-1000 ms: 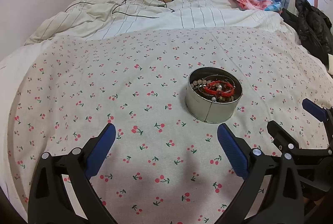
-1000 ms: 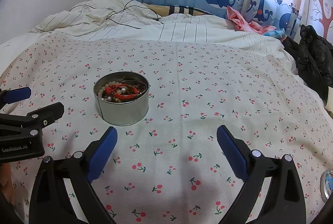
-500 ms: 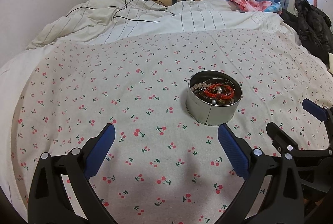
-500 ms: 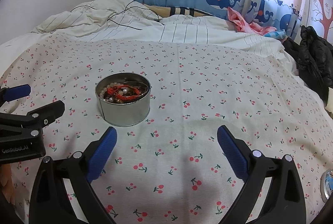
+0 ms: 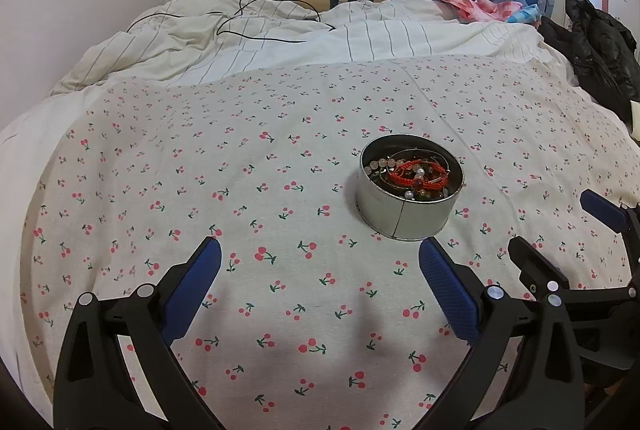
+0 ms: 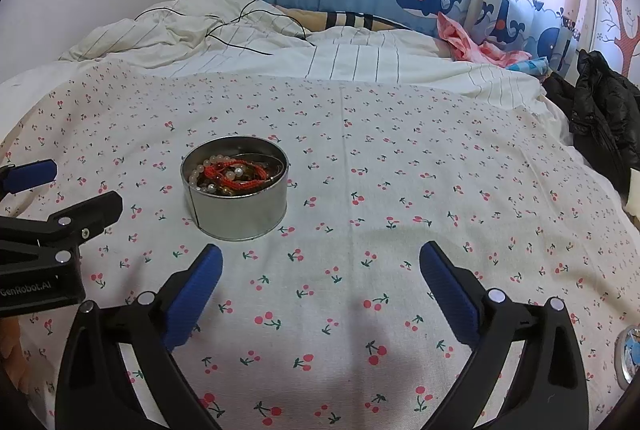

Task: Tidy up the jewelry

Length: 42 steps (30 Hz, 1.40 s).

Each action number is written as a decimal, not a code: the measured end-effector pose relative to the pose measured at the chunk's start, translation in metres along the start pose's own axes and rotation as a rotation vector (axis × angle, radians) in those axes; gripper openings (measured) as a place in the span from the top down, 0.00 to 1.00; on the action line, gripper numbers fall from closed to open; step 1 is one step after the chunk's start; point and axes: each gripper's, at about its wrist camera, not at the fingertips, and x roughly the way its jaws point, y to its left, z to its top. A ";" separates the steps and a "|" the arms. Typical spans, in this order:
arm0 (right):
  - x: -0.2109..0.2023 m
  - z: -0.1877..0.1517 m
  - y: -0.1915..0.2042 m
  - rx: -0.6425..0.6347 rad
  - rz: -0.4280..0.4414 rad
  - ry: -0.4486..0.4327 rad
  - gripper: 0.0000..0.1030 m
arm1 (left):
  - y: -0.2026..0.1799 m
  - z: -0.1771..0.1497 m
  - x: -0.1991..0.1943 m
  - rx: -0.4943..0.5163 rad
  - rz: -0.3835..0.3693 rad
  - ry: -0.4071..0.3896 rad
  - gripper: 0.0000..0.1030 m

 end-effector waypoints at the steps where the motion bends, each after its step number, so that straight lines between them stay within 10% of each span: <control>1: 0.000 0.000 0.000 -0.001 0.001 0.000 0.08 | 0.000 0.000 0.000 0.000 0.000 0.001 0.08; 42: 0.021 0.001 0.000 -0.013 -0.030 0.104 0.07 | 0.009 -0.001 0.016 -0.036 0.006 0.079 0.07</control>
